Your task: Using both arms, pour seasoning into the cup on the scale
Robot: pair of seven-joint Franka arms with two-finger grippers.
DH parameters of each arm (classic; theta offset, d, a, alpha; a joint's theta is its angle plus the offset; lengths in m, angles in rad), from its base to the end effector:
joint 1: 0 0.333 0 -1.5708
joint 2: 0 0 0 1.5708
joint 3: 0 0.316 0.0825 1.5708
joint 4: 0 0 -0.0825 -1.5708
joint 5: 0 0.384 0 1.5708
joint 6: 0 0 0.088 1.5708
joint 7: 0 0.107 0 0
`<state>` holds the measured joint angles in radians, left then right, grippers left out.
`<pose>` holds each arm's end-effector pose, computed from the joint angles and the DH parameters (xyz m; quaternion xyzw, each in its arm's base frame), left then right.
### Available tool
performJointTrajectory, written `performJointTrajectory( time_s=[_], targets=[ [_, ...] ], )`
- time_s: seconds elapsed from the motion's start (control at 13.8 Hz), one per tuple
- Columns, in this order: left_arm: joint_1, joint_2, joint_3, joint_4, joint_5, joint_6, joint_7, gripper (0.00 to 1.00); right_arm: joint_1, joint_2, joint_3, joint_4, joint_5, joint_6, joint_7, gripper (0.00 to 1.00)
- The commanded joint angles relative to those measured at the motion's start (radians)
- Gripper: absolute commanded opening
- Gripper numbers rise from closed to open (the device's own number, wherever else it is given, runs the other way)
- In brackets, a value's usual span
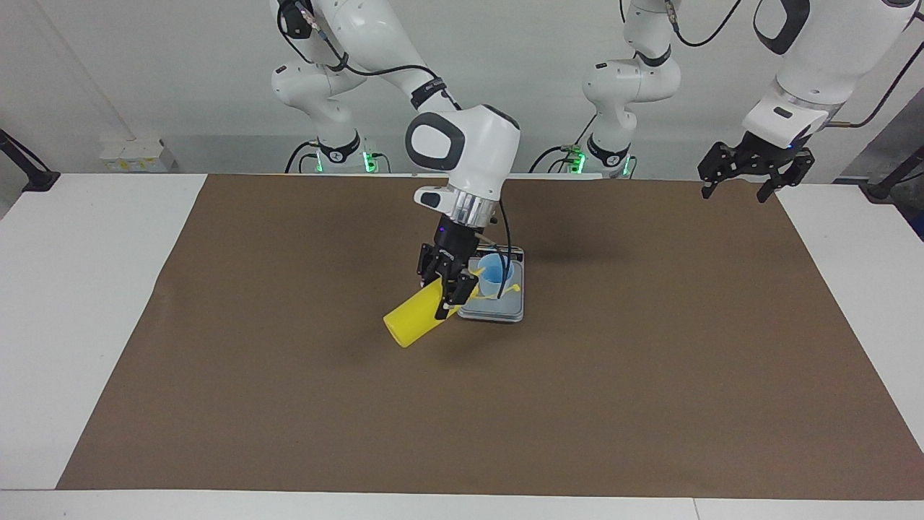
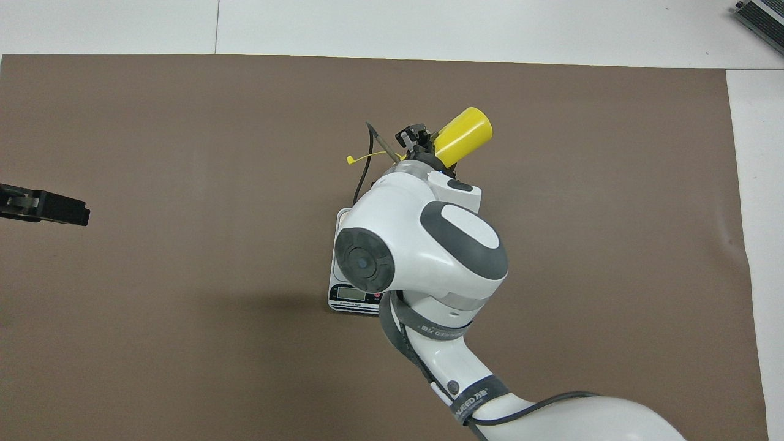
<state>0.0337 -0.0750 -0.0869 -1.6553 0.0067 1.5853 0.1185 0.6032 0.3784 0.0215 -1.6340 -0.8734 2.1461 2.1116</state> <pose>0.5312 -0.0294 0.6264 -0.9963 0.0857 -0.0021 0.0067 0.5744 0.3723 0.4257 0.8055 -0.4622 0.3707 0.0138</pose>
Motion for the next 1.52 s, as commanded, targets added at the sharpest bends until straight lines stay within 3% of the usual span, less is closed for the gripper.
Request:
performJointTrajectory(
  time_s=[0.0, 0.43, 0.72, 1.44],
  targets=[
    [0.003, -0.029, 0.003, -0.034, -0.013, 0.012, 0.006, 1.0, 0.064, 0.034, -0.003, 0.013, -0.129, -0.072, 0.08, 0.0],
    [0.003, -0.031, 0.004, -0.034, -0.013, 0.012, 0.006, 1.0, 0.092, 0.074, -0.002, -0.001, -0.263, -0.084, 0.131, 0.0],
    [0.002, -0.031, 0.003, -0.034, -0.013, 0.012, 0.004, 1.0, 0.099, 0.06, -0.002, -0.069, -0.347, -0.077, 0.129, 0.0],
    [0.002, -0.031, 0.004, -0.034, -0.013, 0.012, 0.006, 1.0, 0.099, 0.05, 0.029, -0.073, -0.339, -0.075, 0.11, 0.0]
  ],
)
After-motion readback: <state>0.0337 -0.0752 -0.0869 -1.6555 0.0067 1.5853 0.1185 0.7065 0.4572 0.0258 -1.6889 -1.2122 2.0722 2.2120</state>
